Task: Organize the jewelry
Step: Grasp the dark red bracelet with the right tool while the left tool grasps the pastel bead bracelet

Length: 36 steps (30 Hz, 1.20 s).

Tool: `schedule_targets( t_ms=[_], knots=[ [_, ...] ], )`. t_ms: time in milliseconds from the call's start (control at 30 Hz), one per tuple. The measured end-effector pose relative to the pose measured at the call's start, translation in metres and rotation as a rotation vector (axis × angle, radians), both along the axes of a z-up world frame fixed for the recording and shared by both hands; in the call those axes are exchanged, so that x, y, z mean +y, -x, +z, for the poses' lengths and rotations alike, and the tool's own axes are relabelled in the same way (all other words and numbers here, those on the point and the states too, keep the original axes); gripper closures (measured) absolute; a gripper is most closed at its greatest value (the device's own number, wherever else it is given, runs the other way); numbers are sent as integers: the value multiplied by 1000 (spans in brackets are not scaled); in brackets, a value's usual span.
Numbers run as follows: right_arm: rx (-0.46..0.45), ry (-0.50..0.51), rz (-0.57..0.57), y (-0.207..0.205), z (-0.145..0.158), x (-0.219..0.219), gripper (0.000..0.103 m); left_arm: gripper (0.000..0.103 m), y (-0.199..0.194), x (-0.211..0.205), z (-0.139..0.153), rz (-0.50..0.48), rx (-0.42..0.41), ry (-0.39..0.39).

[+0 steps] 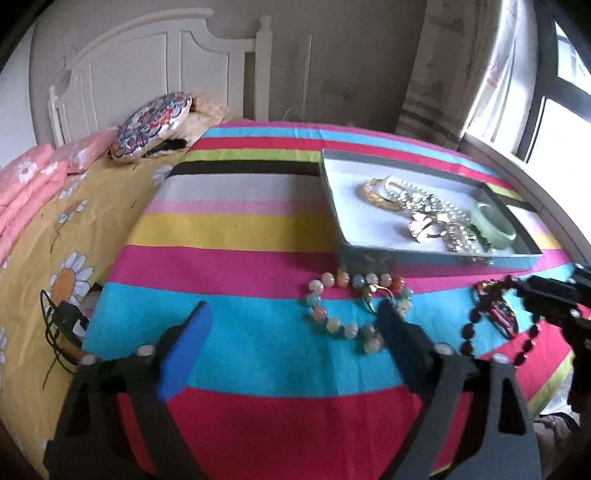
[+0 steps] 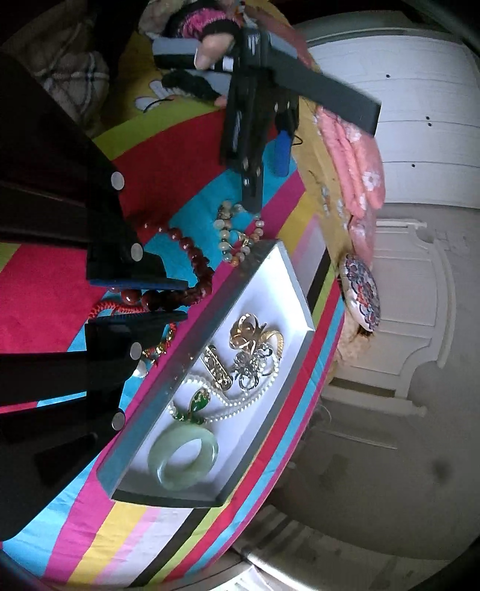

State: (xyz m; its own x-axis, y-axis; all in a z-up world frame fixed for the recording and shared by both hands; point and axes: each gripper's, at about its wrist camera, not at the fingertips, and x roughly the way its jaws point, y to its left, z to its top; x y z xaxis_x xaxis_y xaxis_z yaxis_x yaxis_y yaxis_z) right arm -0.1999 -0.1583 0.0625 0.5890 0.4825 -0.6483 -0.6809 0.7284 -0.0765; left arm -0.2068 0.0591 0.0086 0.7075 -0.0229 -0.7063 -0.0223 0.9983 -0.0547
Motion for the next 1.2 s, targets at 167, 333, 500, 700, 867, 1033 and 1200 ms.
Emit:
schedule_targets(
  t_ms=[167, 333, 500, 700, 867, 1033, 1200],
  knots=[
    [-1, -15, 3, 0, 0, 2, 89, 52, -16, -10, -8, -25, 47, -47],
    [0, -28, -2, 1, 0, 2, 89, 94, -12, -24, -8, -101, 38, -90],
    [-23, -57, -23, 2, 5, -3, 89, 94, 3, -27, -3, -115, -23, -89],
    [-50, -84, -45, 1, 13, -10, 89, 94, 18, -38, 29, -160, -144, -115],
    [-59, -102, -58, 0, 16, -16, 89, 94, 21, -52, 45, -209, -178, -110],
    [-74, -122, -79, 1, 22, -25, 89, 94, 25, -65, 51, -234, -199, -132],
    [-94, -146, -106, 2, 29, -35, 89, 94, 29, -72, 61, -245, -227, -149]
  ],
)
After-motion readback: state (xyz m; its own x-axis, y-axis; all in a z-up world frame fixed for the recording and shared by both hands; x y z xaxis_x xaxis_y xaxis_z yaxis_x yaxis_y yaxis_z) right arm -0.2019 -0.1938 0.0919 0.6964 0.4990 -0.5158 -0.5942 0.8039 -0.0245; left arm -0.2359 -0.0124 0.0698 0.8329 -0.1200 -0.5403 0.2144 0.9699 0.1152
